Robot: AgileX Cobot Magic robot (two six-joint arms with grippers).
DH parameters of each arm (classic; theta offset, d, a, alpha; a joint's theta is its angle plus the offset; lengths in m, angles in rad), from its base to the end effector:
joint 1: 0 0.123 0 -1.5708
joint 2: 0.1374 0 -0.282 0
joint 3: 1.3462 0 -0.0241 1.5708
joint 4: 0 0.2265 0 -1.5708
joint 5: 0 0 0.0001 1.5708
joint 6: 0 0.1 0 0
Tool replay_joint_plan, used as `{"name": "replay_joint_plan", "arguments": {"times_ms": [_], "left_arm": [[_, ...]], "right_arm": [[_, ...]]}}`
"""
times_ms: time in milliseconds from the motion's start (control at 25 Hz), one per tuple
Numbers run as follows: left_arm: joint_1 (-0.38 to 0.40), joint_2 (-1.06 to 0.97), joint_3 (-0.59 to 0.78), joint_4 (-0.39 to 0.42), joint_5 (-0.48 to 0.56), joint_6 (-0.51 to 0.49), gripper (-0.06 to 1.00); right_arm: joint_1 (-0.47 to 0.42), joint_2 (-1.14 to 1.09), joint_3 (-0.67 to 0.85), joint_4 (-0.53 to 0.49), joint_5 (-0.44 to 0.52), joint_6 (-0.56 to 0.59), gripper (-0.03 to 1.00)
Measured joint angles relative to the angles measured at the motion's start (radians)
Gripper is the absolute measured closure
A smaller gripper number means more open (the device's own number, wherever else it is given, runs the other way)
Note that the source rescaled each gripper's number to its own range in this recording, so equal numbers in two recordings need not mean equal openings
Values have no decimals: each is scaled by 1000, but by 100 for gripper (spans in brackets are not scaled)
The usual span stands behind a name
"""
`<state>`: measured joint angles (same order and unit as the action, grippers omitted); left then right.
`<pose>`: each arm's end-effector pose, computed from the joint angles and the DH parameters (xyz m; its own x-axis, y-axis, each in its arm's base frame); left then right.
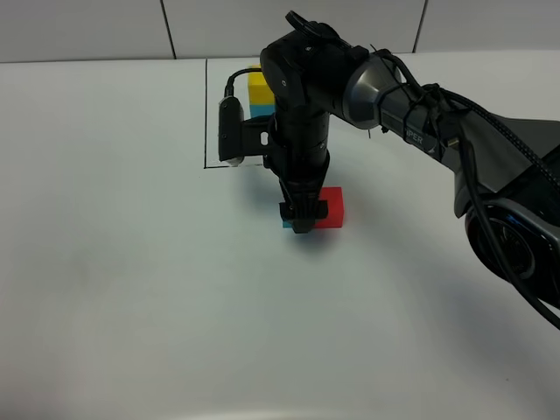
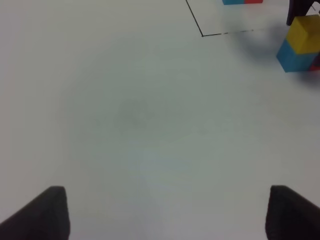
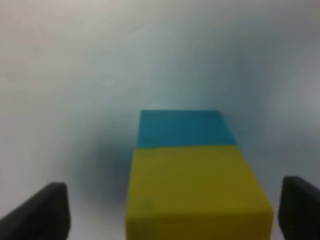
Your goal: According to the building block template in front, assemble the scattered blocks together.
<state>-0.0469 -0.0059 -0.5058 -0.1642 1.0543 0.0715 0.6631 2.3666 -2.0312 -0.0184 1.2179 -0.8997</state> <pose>-0.0176 -0.0134 0.2645 -0.4358 0.0104 -0.9000 0.1699 0.9829 -0.0709 0.3655 0.2833 0.1591 -0.0002 -0.9987 -0.0510 -0.9957 0.0049 -0.0929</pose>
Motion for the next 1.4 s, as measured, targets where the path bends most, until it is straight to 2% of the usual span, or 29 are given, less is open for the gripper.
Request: {"name": "replay_joint_plan", "arguments": {"times_ms": [80, 160, 360, 480, 640, 920, 1120, 1200, 1400], "left_arm": [[0, 0, 0, 0, 0, 0, 19], [0, 0, 0, 0, 0, 0, 19], [0, 0, 0, 0, 0, 0, 19], [0, 0, 0, 0, 0, 0, 19], [0, 0, 0, 0, 0, 0, 19], [0, 0, 0, 0, 0, 0, 19], [0, 0, 0, 0, 0, 0, 19], [0, 0, 0, 0, 0, 0, 19], [0, 0, 0, 0, 0, 0, 19]], "right_arm": [[0, -17, 0, -14, 0, 22, 5], [-1, -44, -1, -27, 0, 61, 1], [-41, -111, 4, -23, -1, 162, -1], [-89, -147, 43, -24, -1, 261, -1], [-144, -245, 197, -27, -22, 380, -1], [-251, -500, 601, -11, -212, 703, 0], [-336, -656, 877, 27, -354, 851, 1], [-358, -678, 928, 26, -371, 892, 1], [-368, -684, 957, 24, -398, 913, 1]]}}
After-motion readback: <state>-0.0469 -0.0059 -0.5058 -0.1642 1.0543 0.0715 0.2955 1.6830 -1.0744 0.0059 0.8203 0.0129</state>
